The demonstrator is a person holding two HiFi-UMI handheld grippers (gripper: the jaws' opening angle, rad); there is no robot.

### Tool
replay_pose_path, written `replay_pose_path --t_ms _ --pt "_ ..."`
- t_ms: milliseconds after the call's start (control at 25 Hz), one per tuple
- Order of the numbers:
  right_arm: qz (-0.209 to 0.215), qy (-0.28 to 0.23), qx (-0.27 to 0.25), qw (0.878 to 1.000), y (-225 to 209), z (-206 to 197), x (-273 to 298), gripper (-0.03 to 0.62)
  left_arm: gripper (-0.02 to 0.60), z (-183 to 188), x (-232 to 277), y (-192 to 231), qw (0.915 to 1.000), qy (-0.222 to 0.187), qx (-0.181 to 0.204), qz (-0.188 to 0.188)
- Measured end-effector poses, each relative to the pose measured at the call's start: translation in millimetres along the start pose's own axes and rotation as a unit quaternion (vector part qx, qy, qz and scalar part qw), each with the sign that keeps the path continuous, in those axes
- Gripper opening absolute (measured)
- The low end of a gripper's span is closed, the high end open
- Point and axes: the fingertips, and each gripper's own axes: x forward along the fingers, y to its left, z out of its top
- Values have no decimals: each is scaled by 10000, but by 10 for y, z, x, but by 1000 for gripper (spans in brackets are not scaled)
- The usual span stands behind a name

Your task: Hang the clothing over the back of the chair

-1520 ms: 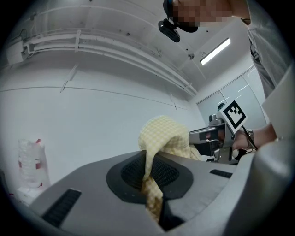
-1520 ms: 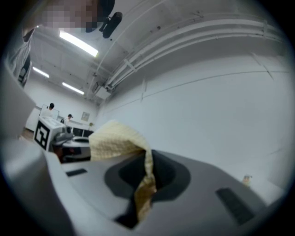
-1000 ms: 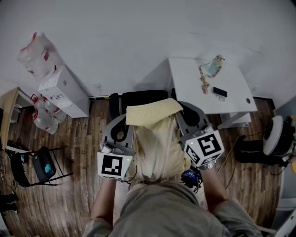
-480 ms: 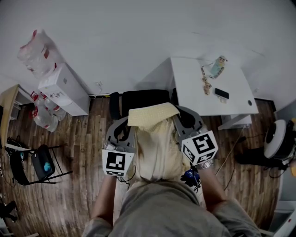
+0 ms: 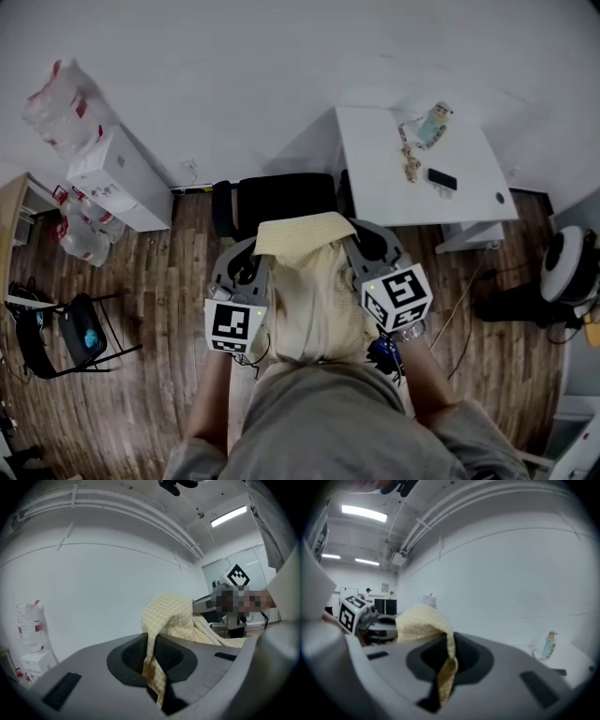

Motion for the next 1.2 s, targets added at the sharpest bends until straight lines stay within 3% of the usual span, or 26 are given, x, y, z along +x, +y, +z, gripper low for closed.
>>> replay_pose_path --t_ms 560,880,1200 --pt "-61 512 159 9985 -17 -500 7 43 110 -262 -44 -136 9990 308 -221 -255" --pt "-138 795 251 9964 47 -739 1 43 123 -250 -137 -199 9980 244 -319 -482" --pt "-371 594 727 9949 -78 -657 -36 43 148 -270 -143 -331 9967 290 -209 -735"
